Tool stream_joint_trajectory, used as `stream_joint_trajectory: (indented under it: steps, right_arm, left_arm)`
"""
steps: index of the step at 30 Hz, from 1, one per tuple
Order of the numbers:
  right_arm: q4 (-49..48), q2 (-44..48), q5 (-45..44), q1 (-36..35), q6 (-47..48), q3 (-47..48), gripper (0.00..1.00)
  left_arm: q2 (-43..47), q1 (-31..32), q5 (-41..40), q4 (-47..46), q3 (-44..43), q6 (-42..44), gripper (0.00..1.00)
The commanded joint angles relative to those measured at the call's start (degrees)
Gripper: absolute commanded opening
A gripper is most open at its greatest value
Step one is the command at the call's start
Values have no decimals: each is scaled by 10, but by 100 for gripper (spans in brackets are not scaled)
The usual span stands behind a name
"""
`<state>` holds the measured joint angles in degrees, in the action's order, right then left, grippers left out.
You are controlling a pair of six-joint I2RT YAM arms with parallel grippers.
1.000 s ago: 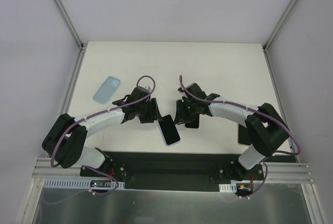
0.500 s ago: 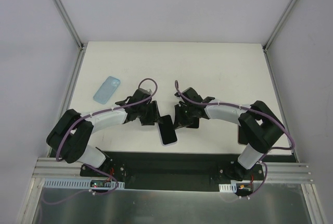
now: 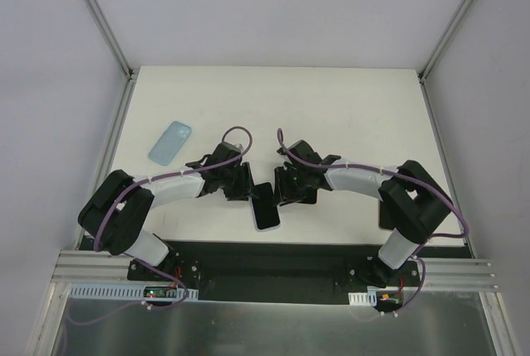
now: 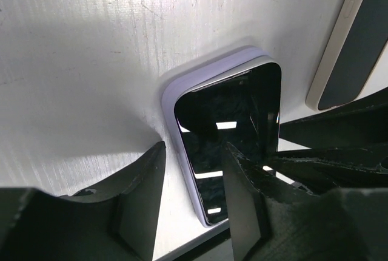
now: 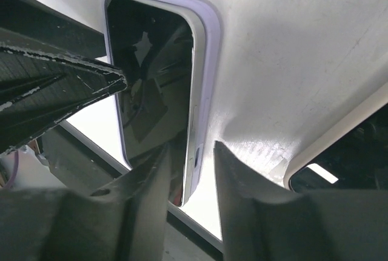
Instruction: Put the phone into the phone case
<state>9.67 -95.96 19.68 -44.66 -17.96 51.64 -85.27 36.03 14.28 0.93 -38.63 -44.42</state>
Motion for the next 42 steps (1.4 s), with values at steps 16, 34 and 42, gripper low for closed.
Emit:
stream_joint_trajectory:
  steps: [16,34,42]
  right_arm:
    - [-63,22,33,-7,-26,-45,59]
    - [-296,21,237,52,-124,-107,65]
    - [-368,14,276,76,-150,-131,64]
  left_arm:
    - [-12,3,59,-48,47,-29,23]
    - [-2,2,106,-122,102,-66,20]
    - [0,3,120,-158,124,-84,20]
